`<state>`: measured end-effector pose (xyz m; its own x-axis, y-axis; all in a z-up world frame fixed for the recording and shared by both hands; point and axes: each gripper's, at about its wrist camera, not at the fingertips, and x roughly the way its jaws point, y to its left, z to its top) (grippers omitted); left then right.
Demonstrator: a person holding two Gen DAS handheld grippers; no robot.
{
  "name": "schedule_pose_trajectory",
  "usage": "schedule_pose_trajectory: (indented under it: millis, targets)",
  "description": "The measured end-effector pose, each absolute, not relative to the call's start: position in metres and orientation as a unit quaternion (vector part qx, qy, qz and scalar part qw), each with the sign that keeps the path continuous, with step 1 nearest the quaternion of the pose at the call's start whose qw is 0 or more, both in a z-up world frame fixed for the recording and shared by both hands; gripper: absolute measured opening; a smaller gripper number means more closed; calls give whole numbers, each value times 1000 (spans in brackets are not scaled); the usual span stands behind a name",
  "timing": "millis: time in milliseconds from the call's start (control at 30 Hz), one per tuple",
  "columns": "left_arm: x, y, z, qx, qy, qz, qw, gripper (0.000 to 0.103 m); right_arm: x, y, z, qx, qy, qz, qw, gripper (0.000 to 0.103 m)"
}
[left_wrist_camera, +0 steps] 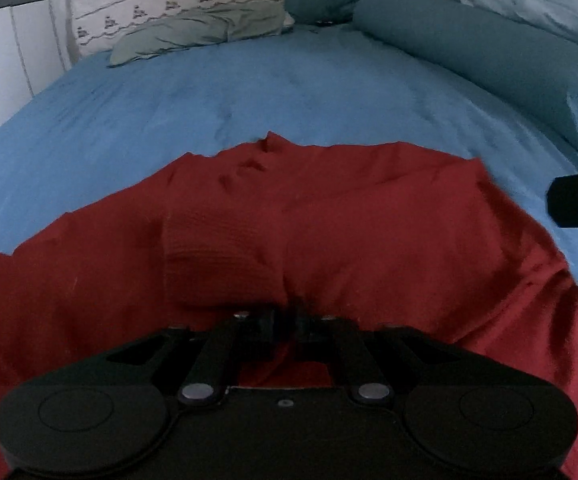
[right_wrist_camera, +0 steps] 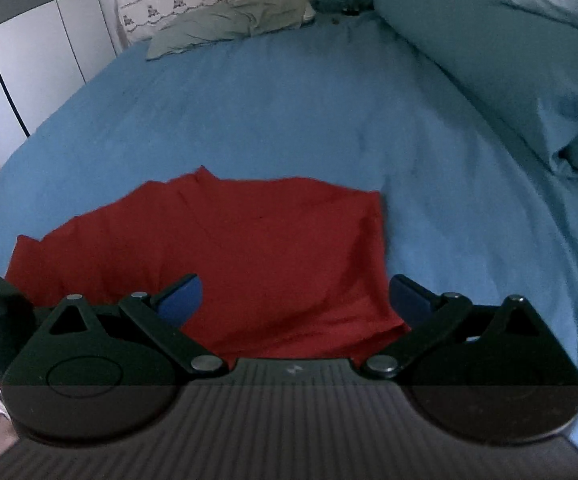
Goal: Fold small clothes
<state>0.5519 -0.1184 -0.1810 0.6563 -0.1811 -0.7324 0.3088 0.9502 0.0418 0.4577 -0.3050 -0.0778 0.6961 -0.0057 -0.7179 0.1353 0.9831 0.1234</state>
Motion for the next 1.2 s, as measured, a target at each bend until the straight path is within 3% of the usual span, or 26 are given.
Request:
schedule_pose_trajectory:
  millis: [67,167,267,567,633,700,733,867,1033,1200]
  targets:
    - [542,-109,-178,89,395,-143,903,54,459,-305,-76,83,384,-40,919,103]
    - [536,-83,-156,102,390,-124,907,79,468,-296,-70,78,379,-30,922,103]
    - [528,-46,-134,102,388,-97,911,95,485,-278,-64,68,387,-2,919,103]
    - [532,47,-145,101,403,-26,909,95,527,-153,-114,-69,402,92,908,103]
    - [536,55,-150,106,400,-23,910,95,539,-130,-134,-111,412,89,900,95]
    - [539,61,-152,106,399,-21,911,95,551,-119,-150,-136,426,85,890,73]
    - [542,65,-152,105,398,-18,911,95,553,-119,-153,-133,423,79,893,71]
    - [544,78,-153,96,397,-9,913,95,545,-154,-136,-44,397,-13,917,70]
    - [536,96,-159,83,415,8,906,95,516,-212,-147,132,425,-39,895,73]
    - [531,107,-171,84,424,5,902,95,510,-223,-148,177,405,-23,897,76]
